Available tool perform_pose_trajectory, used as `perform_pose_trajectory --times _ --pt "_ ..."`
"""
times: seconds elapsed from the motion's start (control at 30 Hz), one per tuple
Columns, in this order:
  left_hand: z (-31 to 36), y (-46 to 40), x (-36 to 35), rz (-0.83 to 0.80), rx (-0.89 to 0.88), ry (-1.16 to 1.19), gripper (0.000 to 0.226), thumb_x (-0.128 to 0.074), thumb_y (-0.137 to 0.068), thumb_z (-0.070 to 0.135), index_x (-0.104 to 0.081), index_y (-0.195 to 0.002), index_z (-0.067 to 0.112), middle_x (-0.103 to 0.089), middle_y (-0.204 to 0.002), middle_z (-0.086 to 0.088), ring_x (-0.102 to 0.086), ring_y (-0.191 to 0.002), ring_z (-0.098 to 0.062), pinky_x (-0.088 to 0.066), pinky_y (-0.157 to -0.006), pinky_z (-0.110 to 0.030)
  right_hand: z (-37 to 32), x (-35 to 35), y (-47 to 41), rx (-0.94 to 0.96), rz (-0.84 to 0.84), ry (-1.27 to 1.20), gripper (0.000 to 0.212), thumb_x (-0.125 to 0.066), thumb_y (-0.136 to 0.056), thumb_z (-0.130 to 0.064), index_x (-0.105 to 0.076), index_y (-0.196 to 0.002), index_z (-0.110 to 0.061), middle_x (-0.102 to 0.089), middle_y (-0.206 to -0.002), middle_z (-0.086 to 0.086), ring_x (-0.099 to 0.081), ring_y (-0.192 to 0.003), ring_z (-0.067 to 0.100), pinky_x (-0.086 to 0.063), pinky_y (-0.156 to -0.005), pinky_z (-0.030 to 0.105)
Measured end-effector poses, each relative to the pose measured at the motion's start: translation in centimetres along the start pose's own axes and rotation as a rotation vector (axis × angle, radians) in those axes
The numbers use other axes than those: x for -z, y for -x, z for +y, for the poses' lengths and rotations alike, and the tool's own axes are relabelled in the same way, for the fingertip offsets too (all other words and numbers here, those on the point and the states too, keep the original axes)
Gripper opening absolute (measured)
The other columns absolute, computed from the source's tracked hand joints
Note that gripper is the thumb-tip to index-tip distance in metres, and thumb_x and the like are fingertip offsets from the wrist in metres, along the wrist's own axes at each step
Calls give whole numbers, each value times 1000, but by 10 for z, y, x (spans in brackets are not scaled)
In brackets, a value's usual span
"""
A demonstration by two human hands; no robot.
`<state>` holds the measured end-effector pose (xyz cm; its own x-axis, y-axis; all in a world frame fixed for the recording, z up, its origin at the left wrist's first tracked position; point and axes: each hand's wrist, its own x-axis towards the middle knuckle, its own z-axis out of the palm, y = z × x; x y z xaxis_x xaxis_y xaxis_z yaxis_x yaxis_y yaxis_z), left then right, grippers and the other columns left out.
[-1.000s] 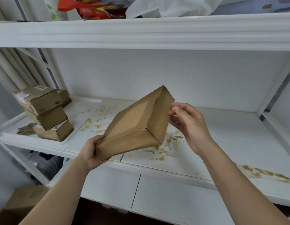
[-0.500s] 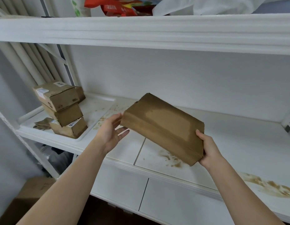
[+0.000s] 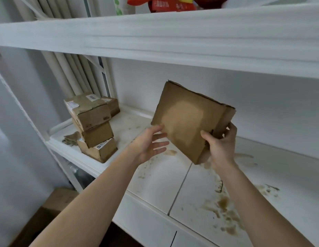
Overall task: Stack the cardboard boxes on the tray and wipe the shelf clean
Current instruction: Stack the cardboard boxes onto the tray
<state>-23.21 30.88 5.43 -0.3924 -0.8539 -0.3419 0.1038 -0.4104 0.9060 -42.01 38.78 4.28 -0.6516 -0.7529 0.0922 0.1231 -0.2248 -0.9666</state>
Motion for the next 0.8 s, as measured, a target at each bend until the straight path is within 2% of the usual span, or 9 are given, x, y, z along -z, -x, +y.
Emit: perform_pose_trajectory --times 0.17,0.23,0.33,0.43,0.5,0.57,0.67,0.73,0.8 --pt "22 -22 -9 -66 -43 28 63 -60 -83 56 -46 -132 20 -58 -128 -8 -64 -107 -31 -53 -91 -42 26 -28 -24 376 -171 381 82 -84 -71 -18 -34 -136 -27 -45 -124 -13 -51 -107 -1 -49 -85 15" --pt "29 -29 -10 -83 -53 60 71 -60 -79 64 -42 -134 21 -58 -126 -10 -63 -107 -32 -51 -94 -45 38 -35 -35 506 -203 569 83 -84 -71 -15 -33 -135 -29 -41 -126 -11 -47 -110 6 -52 -87 27" --pt "36 -37 -5 -62 -48 139 81 -63 -74 67 -49 -131 12 -63 -117 -12 -65 -104 -31 -50 -94 -49 53 -42 -47 703 -237 756 83 -80 -67 -2 -36 -131 -29 -40 -126 -4 -46 -113 19 -54 -83 49" --pt "36 -49 4 4 -13 155 77 -74 -66 62 -56 -122 11 -67 -112 -12 -67 -100 -30 -53 -89 -49 63 -49 -56 900 -314 827 84 -79 -60 9 -41 -128 -22 -46 -124 6 -43 -116 24 -45 -94 58" --pt "35 -56 9 44 11 160 66 -78 -68 50 -61 -117 10 -70 -108 -12 -68 -99 -29 -54 -88 -48 67 -56 -60 961 -337 896 82 -76 -61 9 -42 -128 -22 -46 -124 8 -45 -119 27 -33 -107 58" --pt "35 -62 15 46 28 213 49 -77 -76 33 -61 -114 8 -70 -107 -14 -67 -100 -31 -53 -89 -50 70 -64 -62 964 -365 947 81 -76 -62 9 -42 -128 -23 -45 -125 8 -46 -121 30 -24 -115 53" --pt "40 -67 27 53 45 255 16 -65 -85 18 -59 -98 11 -69 -99 -13 -67 -98 -31 -53 -89 -50 77 -75 -63 861 -343 1015 92 -81 -59 2 -35 -135 -24 -37 -137 9 -34 -132 32 -24 -113 55" --pt "43 -69 34 56 56 264 5 -61 -88 15 -57 -91 14 -69 -90 -9 -68 -88 -27 -56 -81 -46 83 -80 -62 628 -179 1023 102 -83 -63 -5 -24 -144 -23 -28 -145 10 -26 -137 32 -21 -115 53" --pt "50 -70 43 49 51 286 4 -59 -89 16 -60 -92 15 -70 -92 -8 -68 -85 -26 -57 -77 -42 84 -86 -59 282 -1 845 98 -75 -75 -4 -14 -149 -24 -22 -148 11 -24 -137 30 -21 -116 48"
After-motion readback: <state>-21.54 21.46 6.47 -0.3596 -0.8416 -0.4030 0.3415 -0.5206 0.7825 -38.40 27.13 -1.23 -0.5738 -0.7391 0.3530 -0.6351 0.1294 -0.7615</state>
